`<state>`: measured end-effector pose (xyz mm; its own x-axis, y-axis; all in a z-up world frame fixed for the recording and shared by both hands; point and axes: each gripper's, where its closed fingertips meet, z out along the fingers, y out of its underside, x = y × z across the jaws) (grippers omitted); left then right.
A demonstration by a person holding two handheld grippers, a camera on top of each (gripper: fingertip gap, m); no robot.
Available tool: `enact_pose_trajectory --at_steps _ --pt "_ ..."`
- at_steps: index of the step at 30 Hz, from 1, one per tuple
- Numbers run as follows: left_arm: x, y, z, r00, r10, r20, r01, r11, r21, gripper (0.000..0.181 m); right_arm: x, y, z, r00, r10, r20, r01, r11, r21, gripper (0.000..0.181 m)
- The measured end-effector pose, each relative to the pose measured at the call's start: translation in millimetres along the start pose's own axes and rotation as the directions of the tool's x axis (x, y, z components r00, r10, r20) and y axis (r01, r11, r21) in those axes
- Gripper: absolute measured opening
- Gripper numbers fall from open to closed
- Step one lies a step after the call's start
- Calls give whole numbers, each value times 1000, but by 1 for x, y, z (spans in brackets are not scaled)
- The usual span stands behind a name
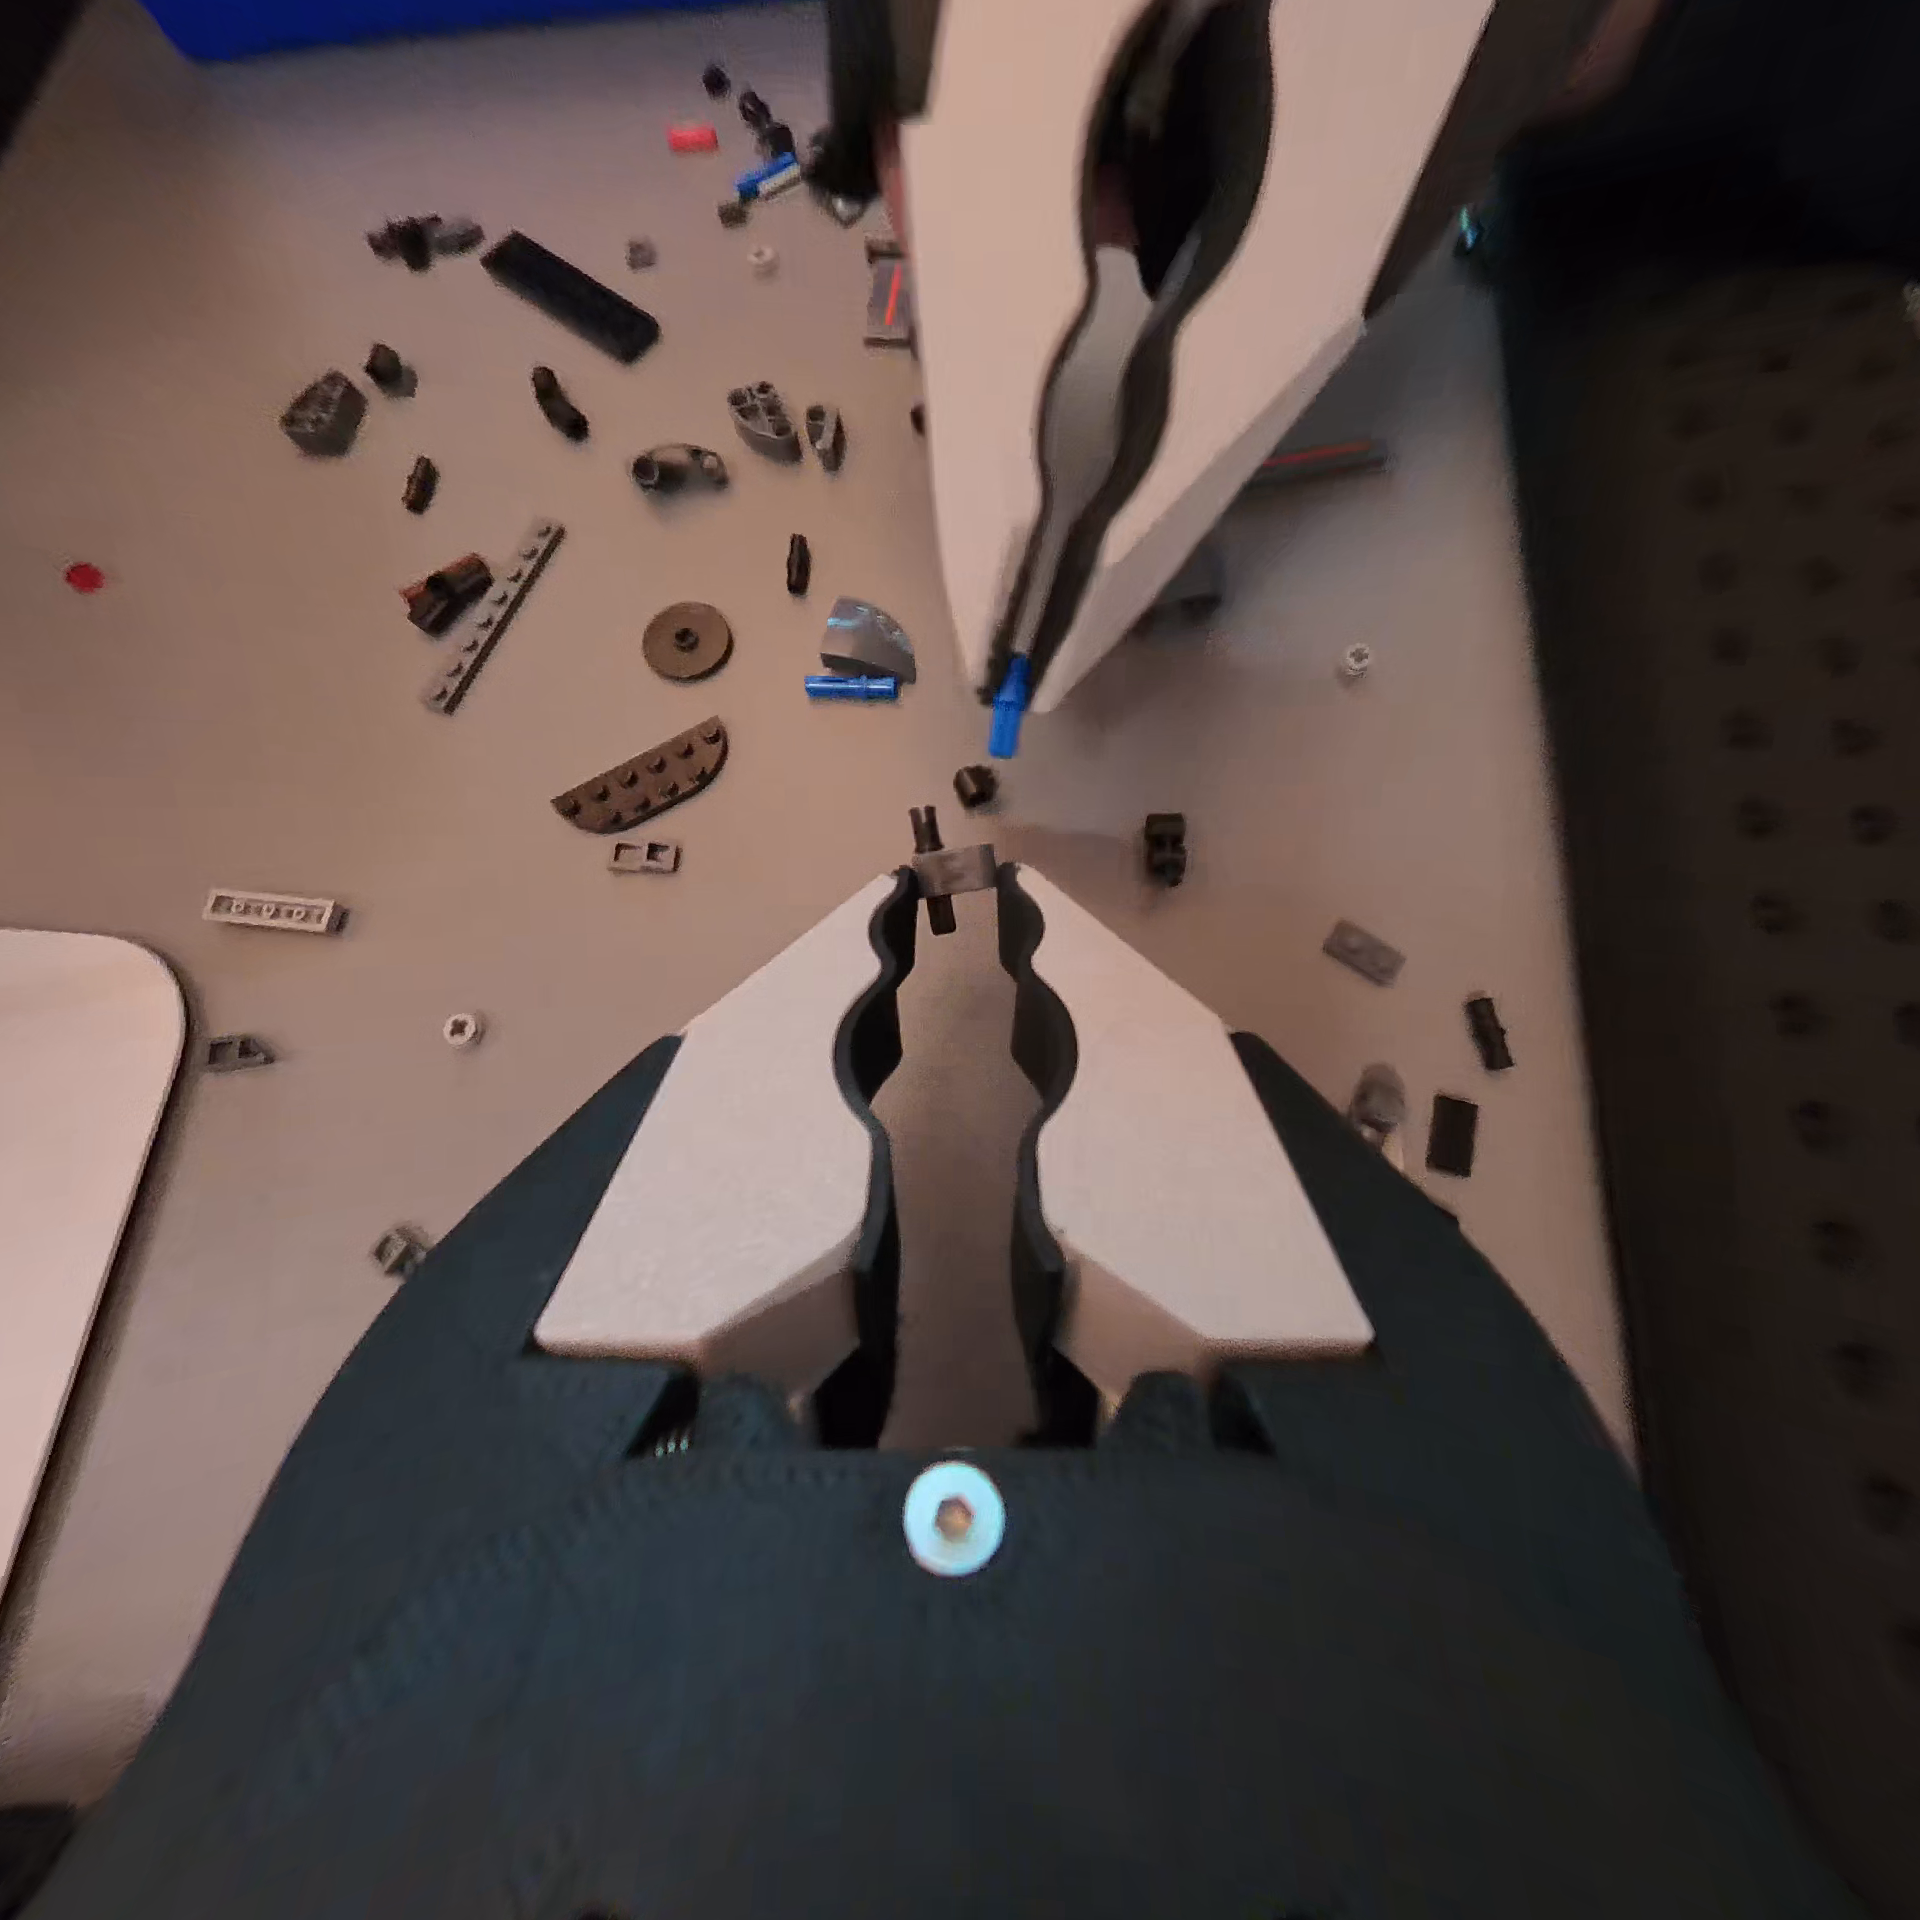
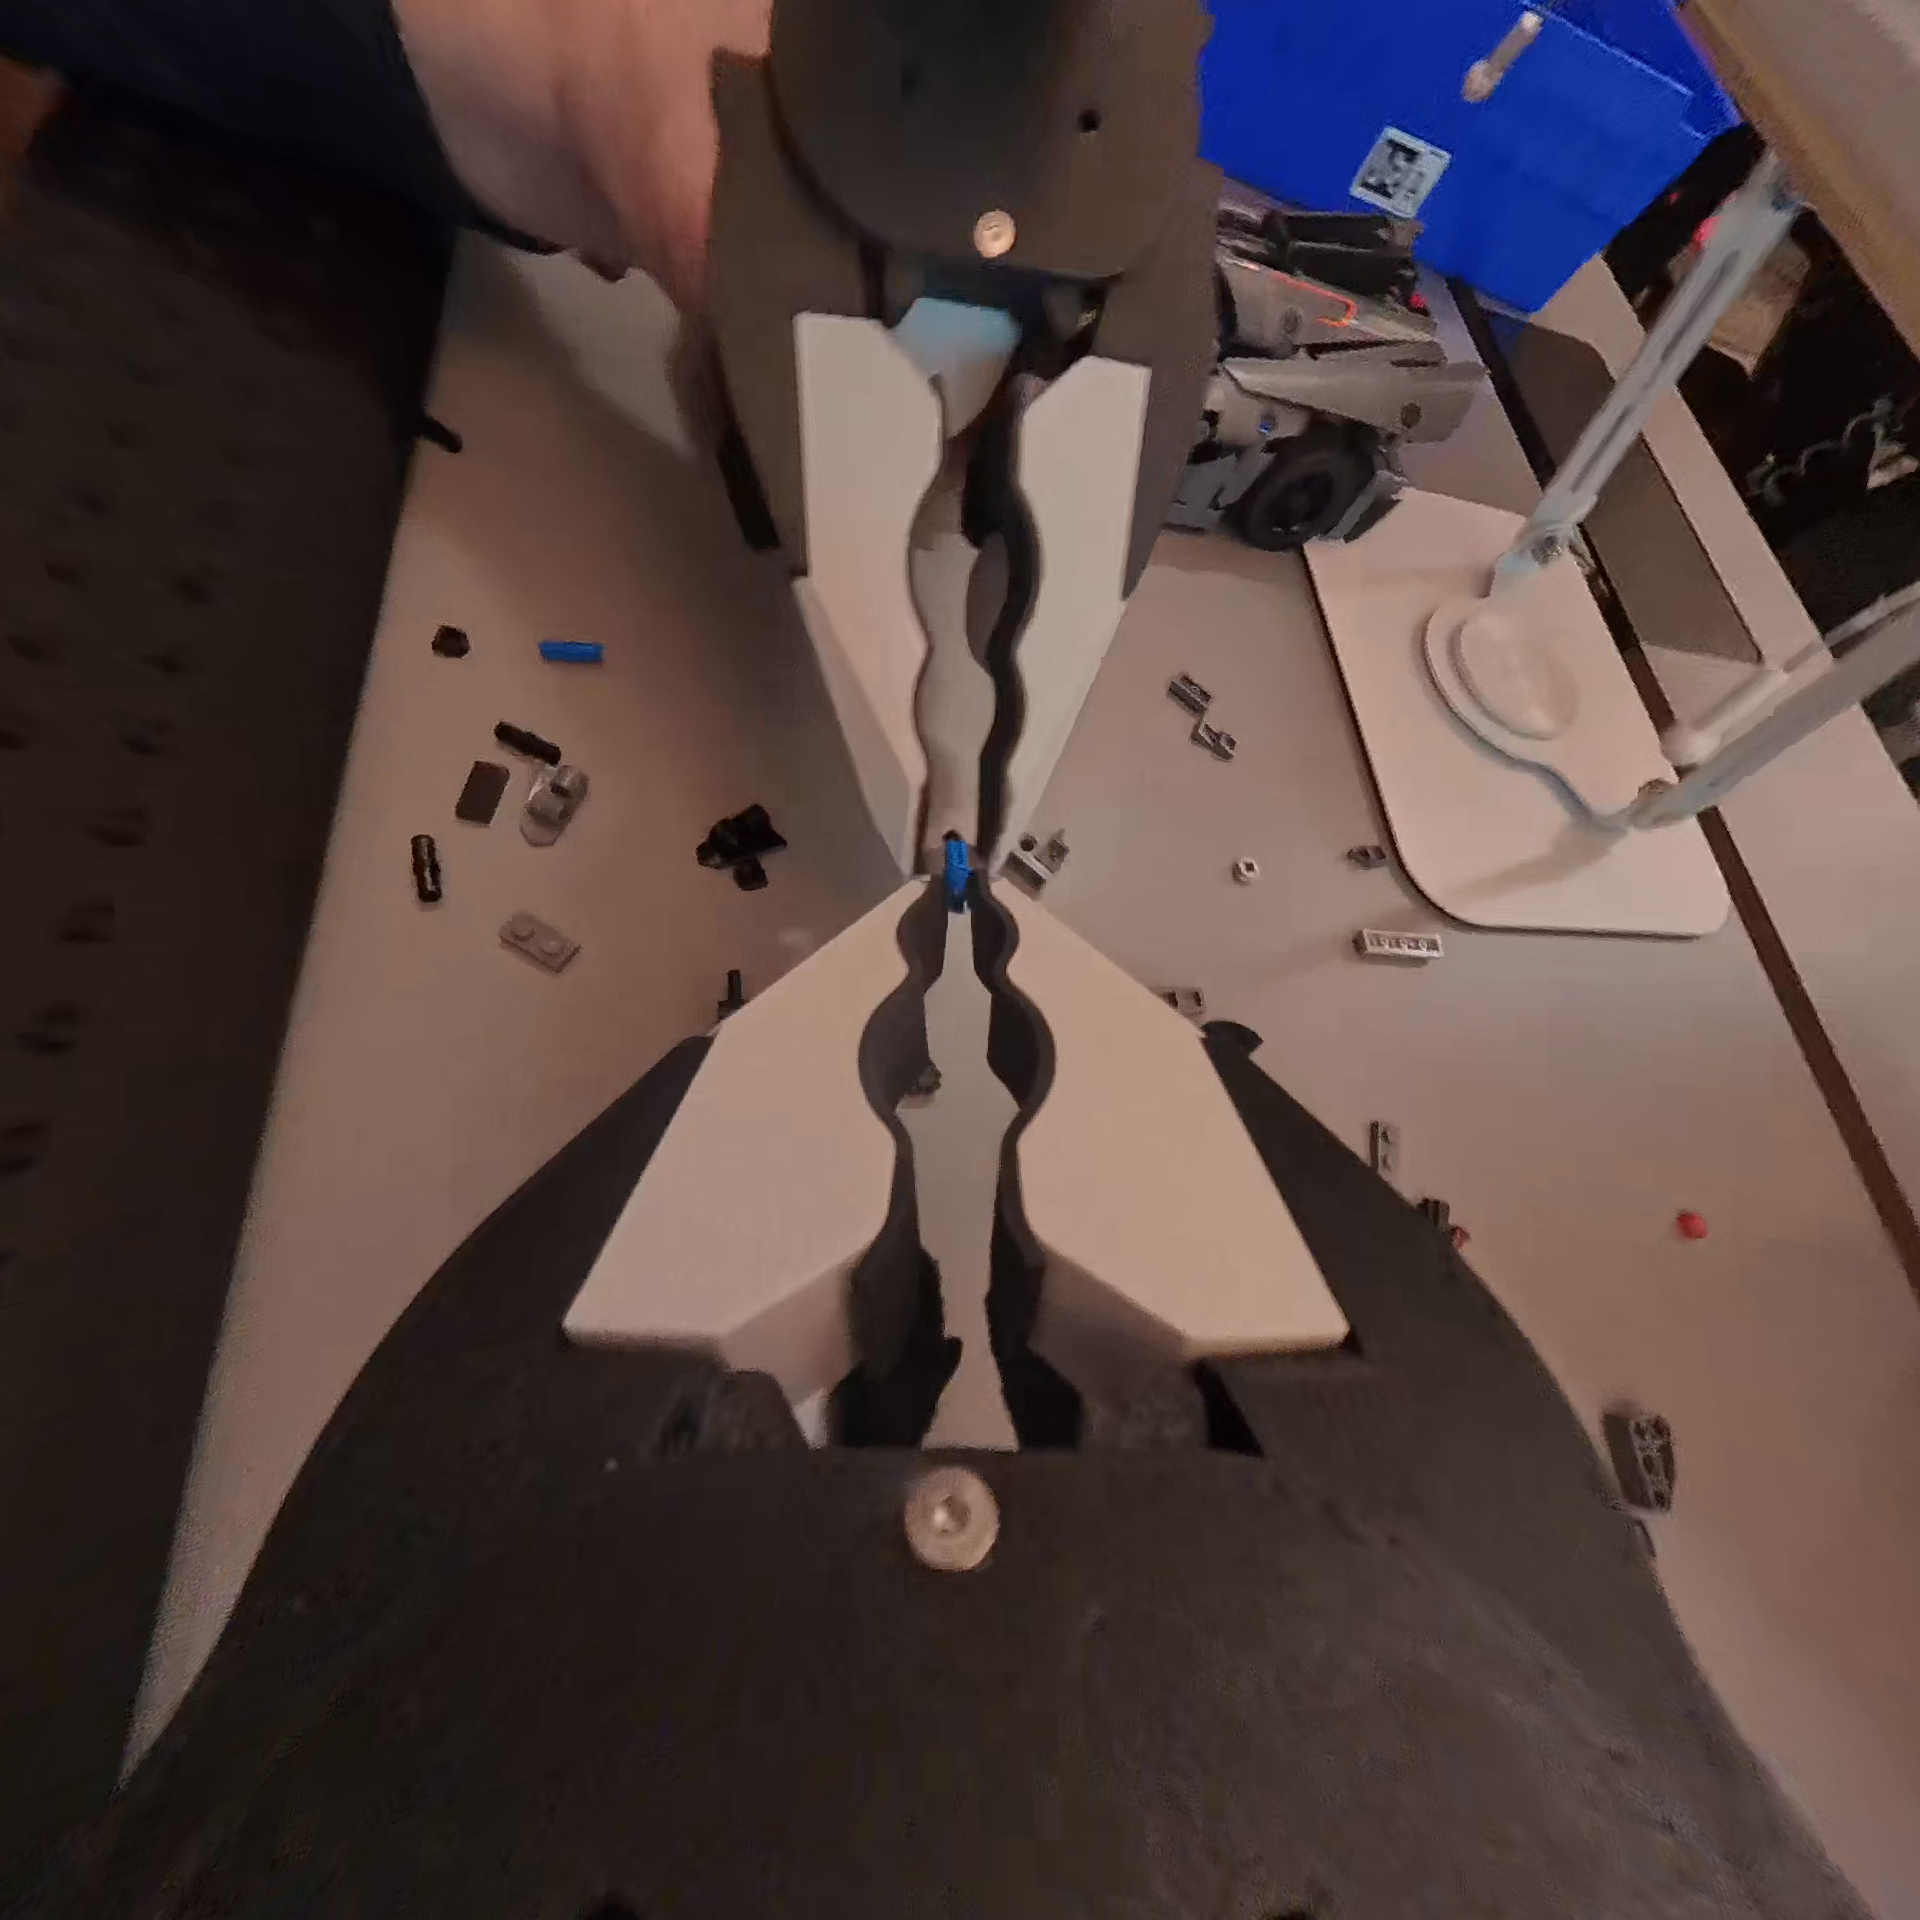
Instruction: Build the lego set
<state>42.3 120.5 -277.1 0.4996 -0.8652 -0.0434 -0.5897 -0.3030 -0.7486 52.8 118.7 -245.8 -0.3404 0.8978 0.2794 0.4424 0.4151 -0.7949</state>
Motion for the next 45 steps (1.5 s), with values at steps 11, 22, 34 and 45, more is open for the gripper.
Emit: enact_pose_trajectory --at_steps 11,22,34,45 --pt "7 -2 -16 999 30 24 -30 1000 -7 13 -9 -1 15 978 -200 -55 194 976 -100 2" --pt "11 -5 -15 999 35 1 -35 999 3 13 -11 2 15 981 -191 -27 188 978 -87 2" --pt "21 -18 -25 993 13 -114 1 992 124 13 -15 -16 4 987 -164 3 163 985 46 2" --pt "25 -11 -18 993 35 -113 -29 998 56 13 -21 -6 6 964 -265 3 264 963 -51 2"
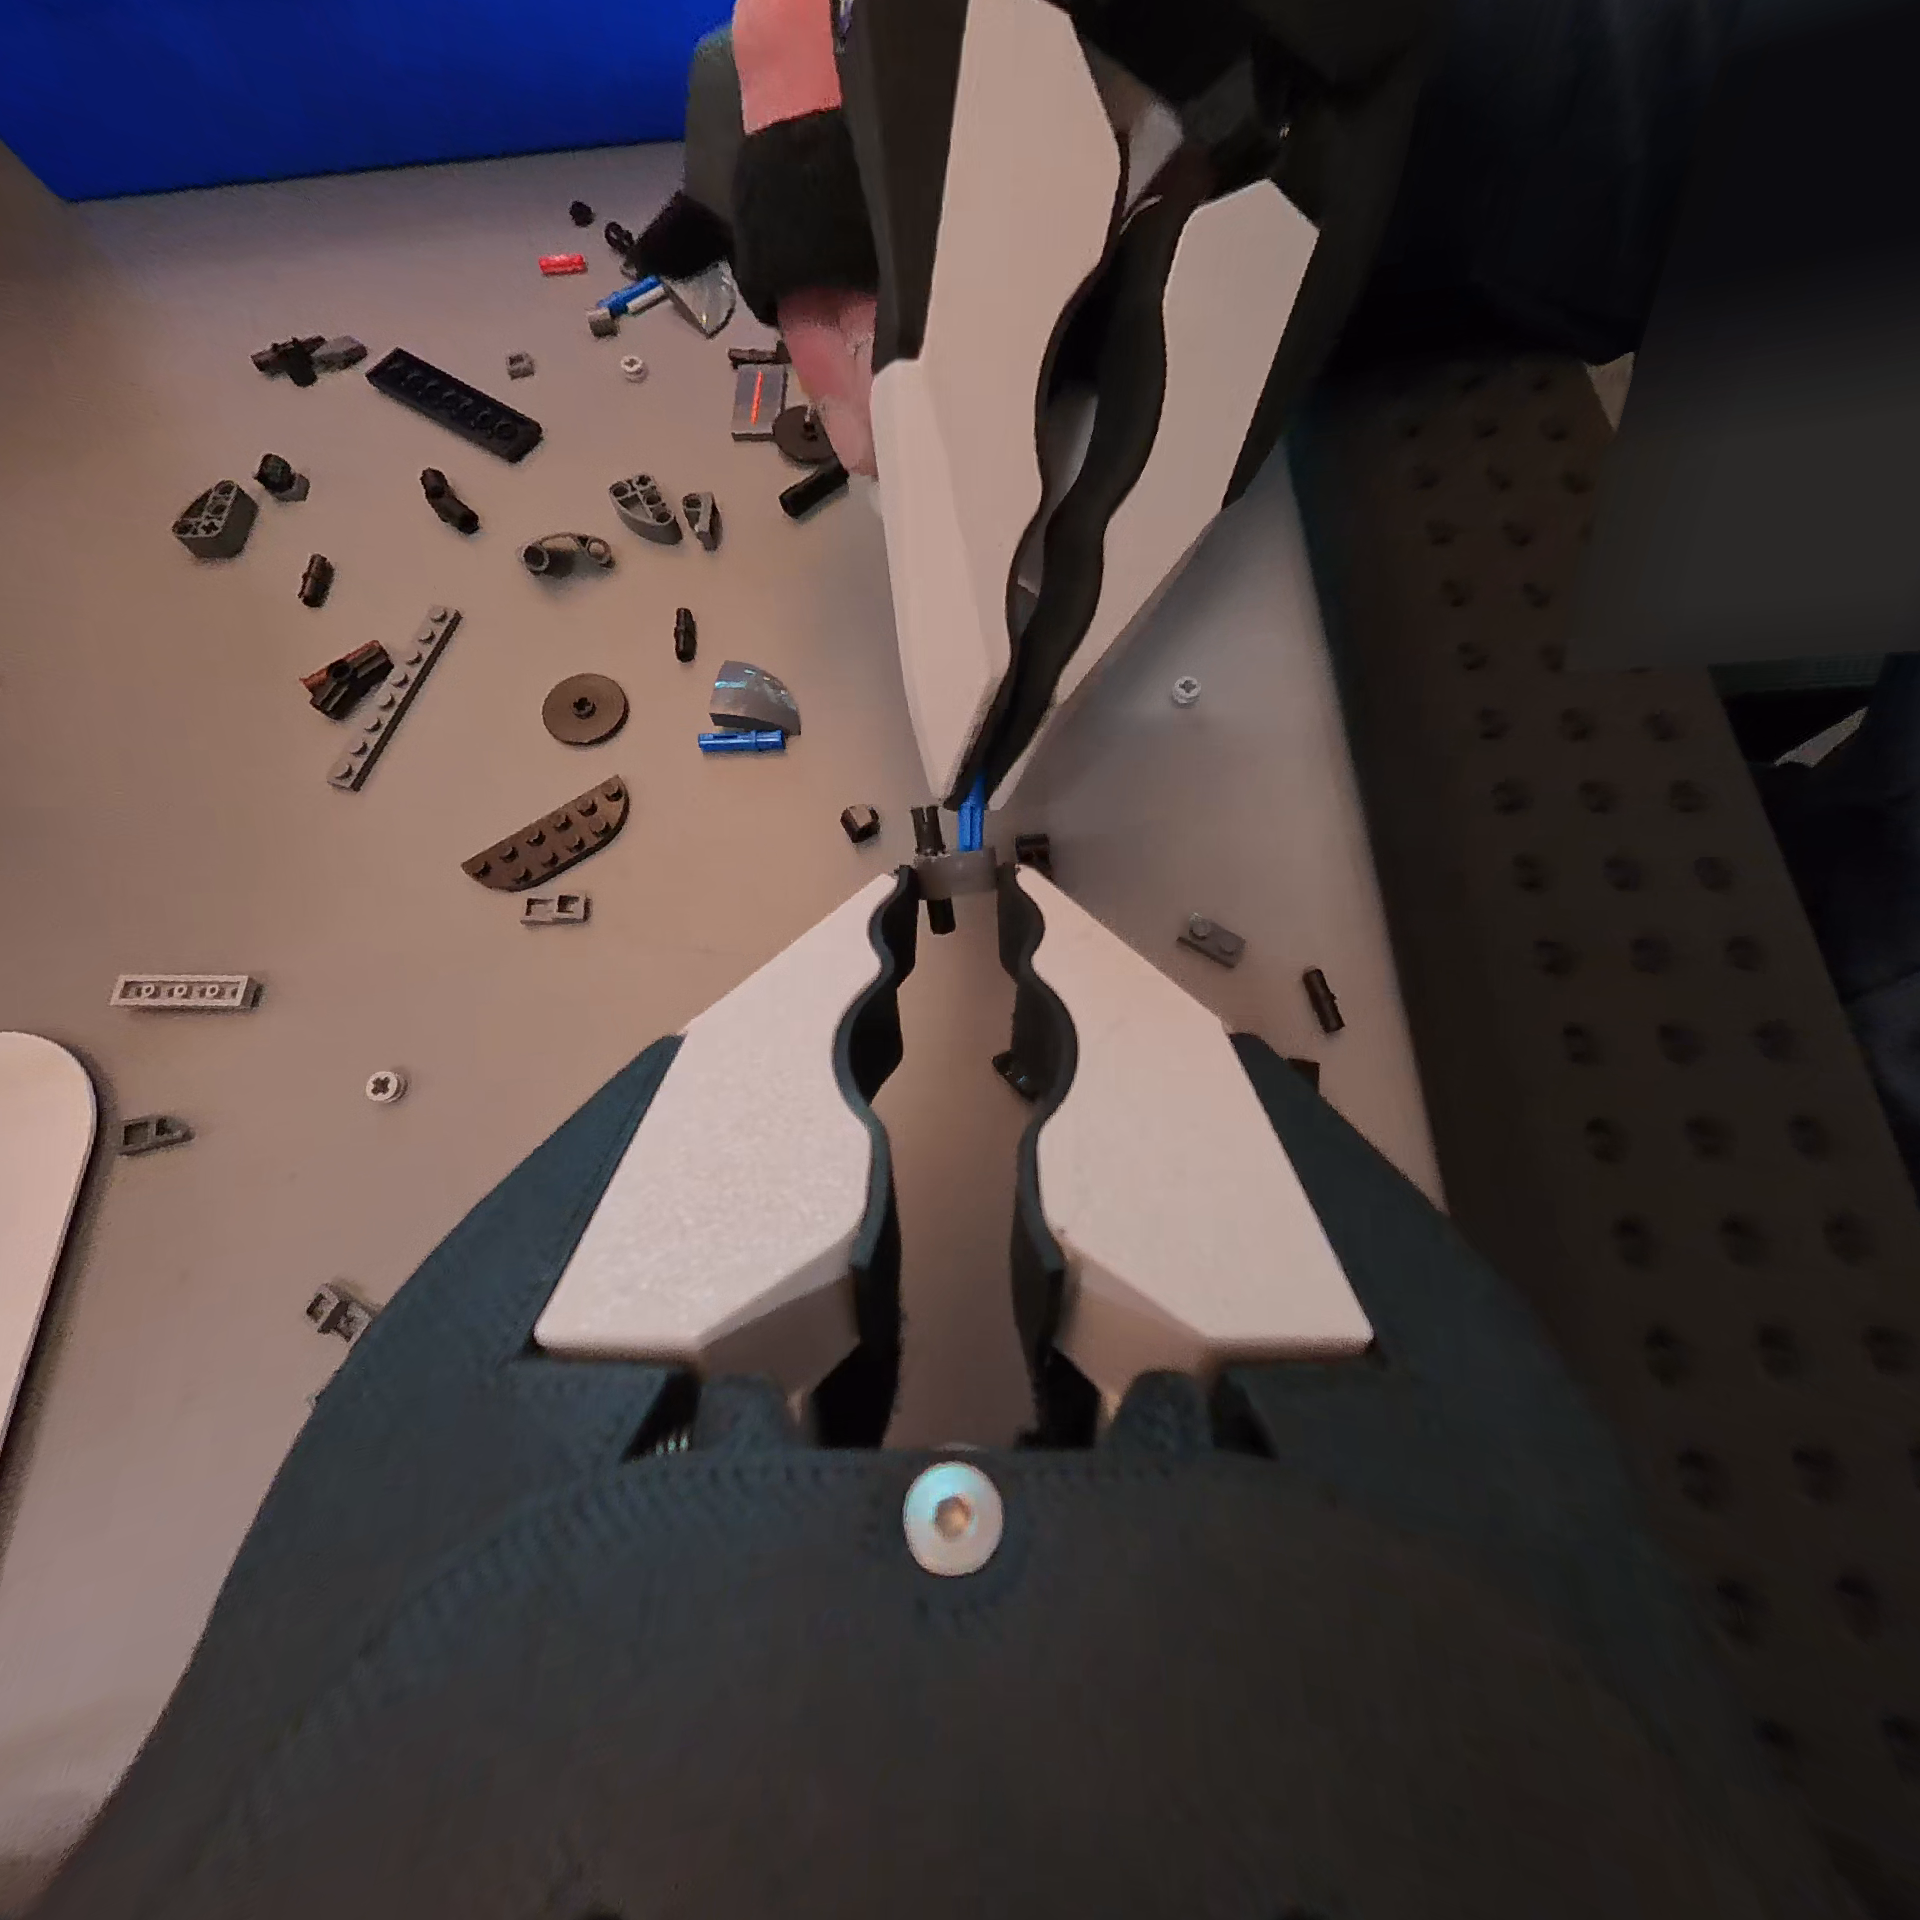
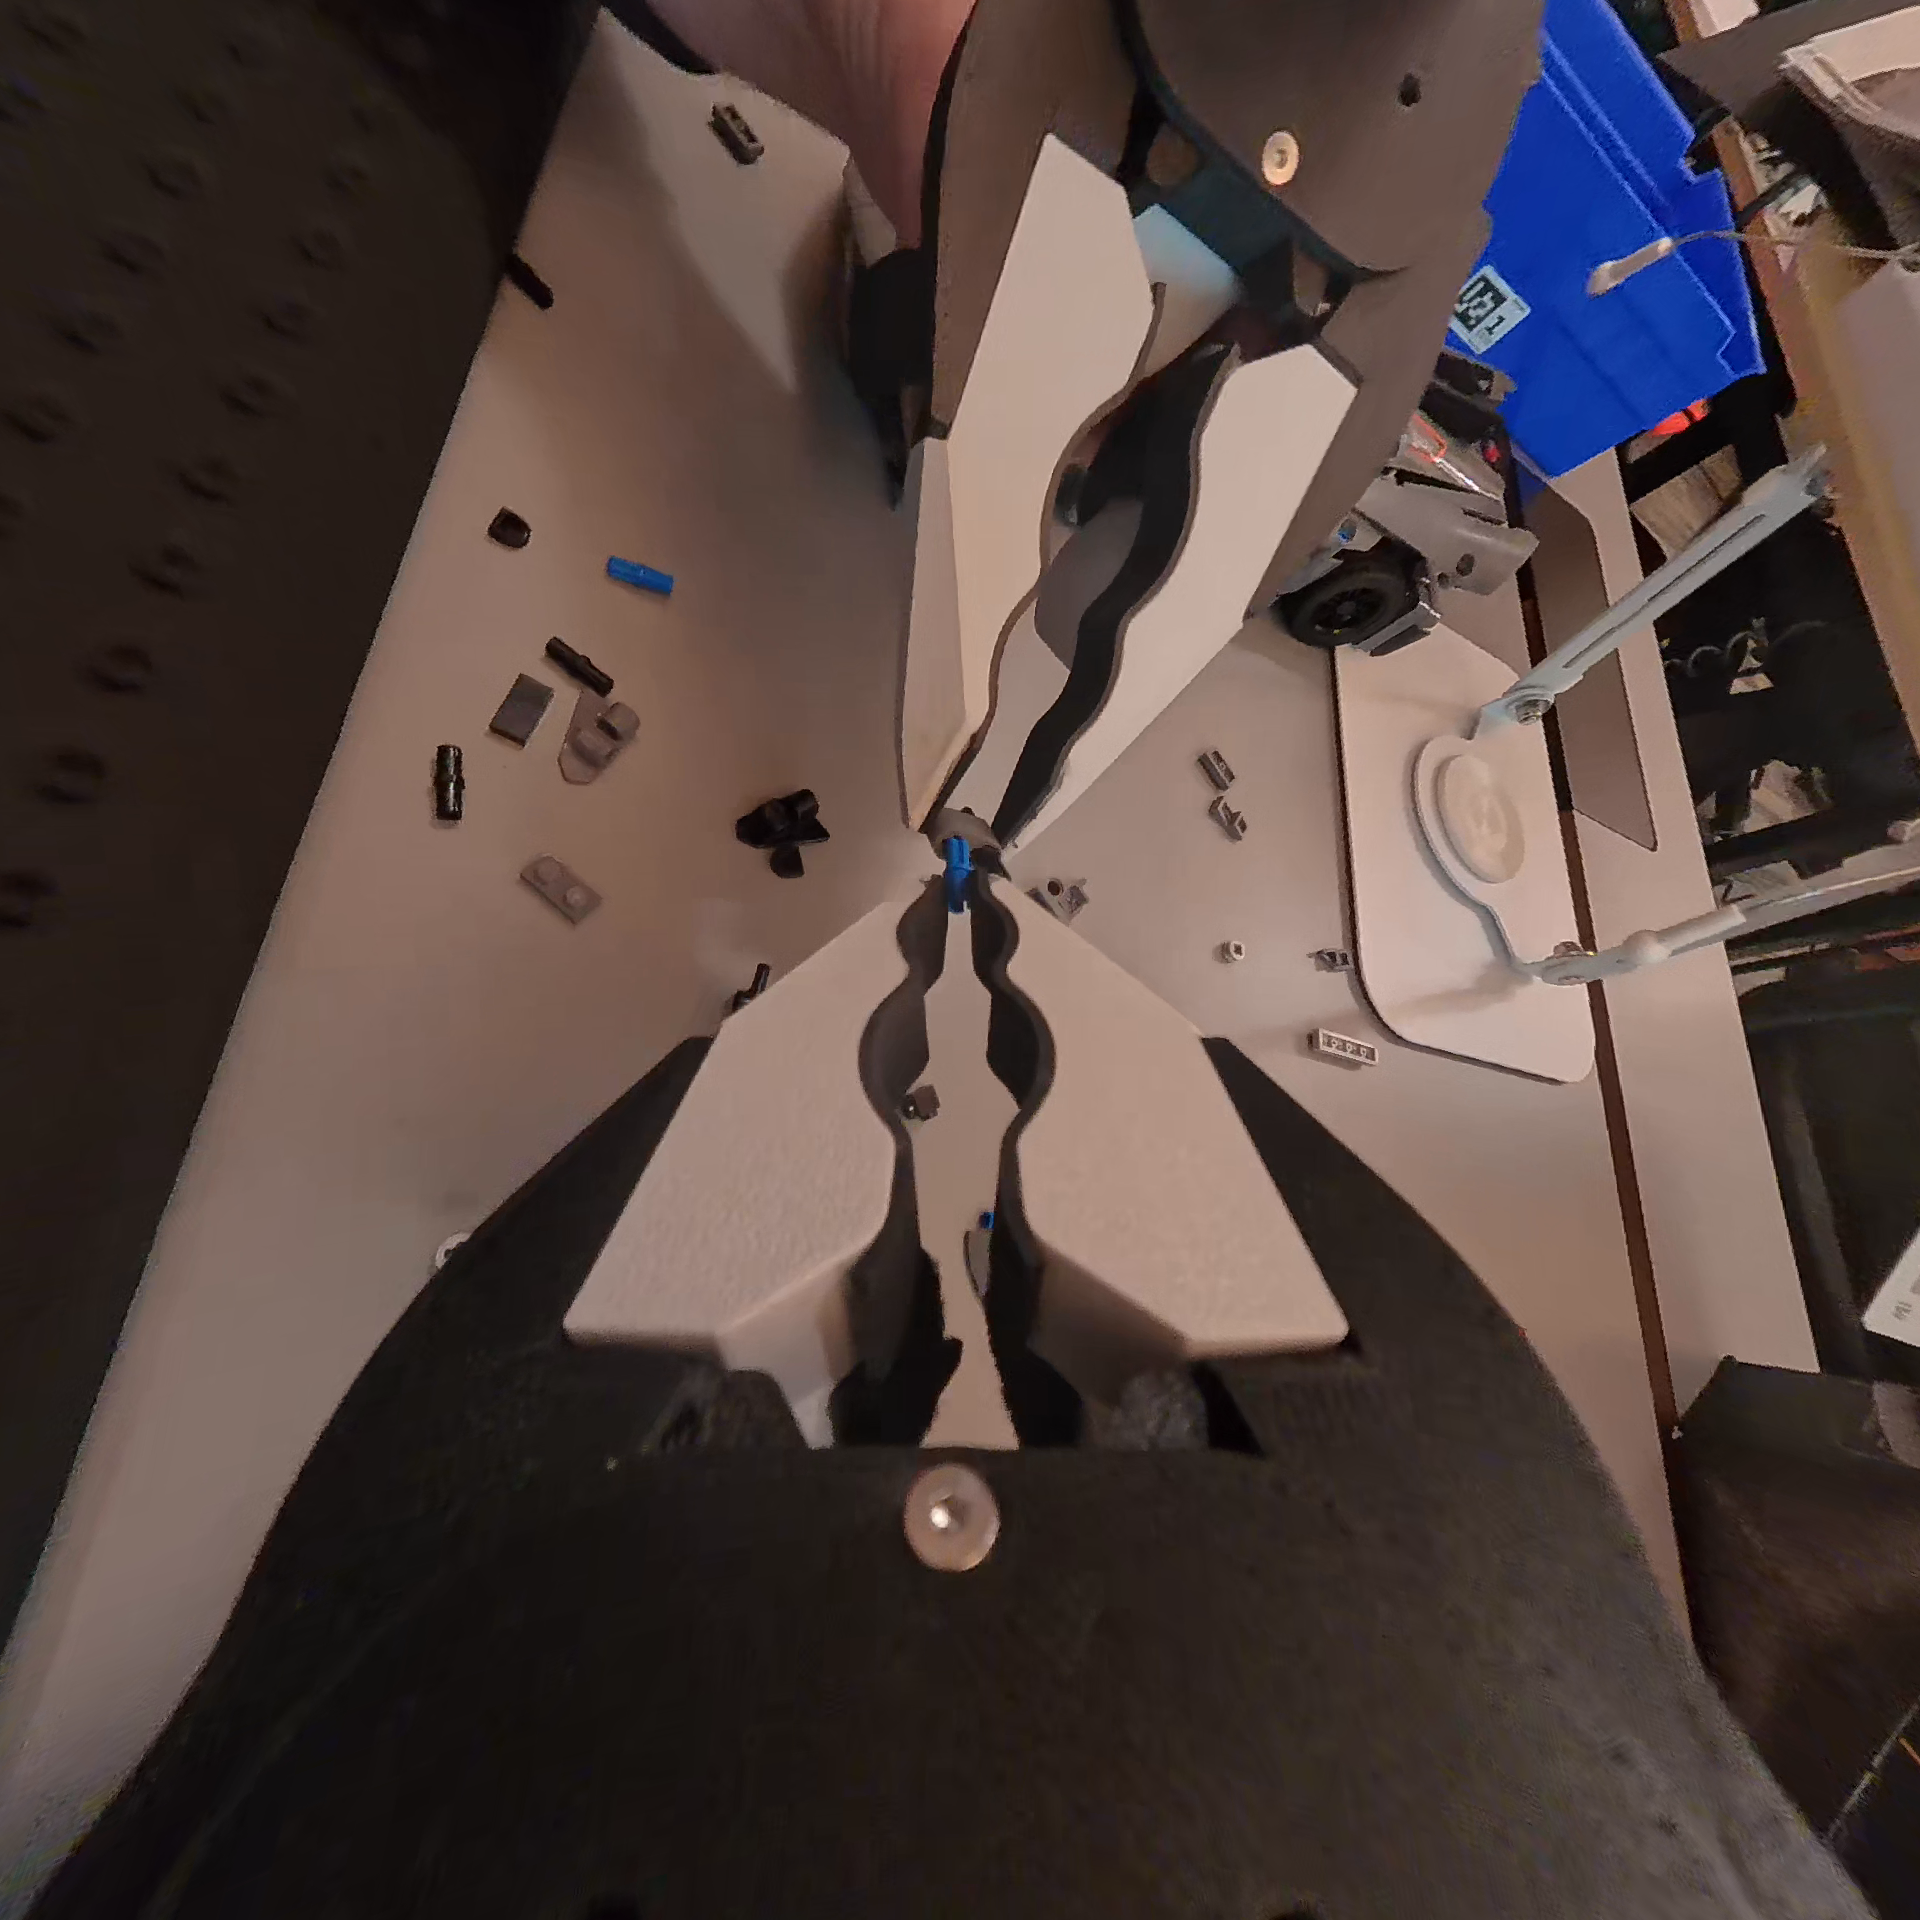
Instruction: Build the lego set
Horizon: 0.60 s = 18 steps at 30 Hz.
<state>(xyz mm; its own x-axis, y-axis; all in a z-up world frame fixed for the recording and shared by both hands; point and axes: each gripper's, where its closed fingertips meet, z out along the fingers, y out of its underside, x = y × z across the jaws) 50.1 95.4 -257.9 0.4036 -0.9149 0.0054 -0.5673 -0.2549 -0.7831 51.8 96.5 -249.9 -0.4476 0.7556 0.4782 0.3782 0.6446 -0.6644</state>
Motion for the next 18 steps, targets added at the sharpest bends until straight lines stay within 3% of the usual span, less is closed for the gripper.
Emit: enact_pose_trajectory --at_steps 11,18 --pt "2 9 8 994 99 51 -94 990 -107 13 -9 7 5 998 3 57 -1 999 -41 2" --pt "-2 9 10 974 188 127 -167 974 -155 13 -8 11 5 992 90 88 -87 995 -42 2"
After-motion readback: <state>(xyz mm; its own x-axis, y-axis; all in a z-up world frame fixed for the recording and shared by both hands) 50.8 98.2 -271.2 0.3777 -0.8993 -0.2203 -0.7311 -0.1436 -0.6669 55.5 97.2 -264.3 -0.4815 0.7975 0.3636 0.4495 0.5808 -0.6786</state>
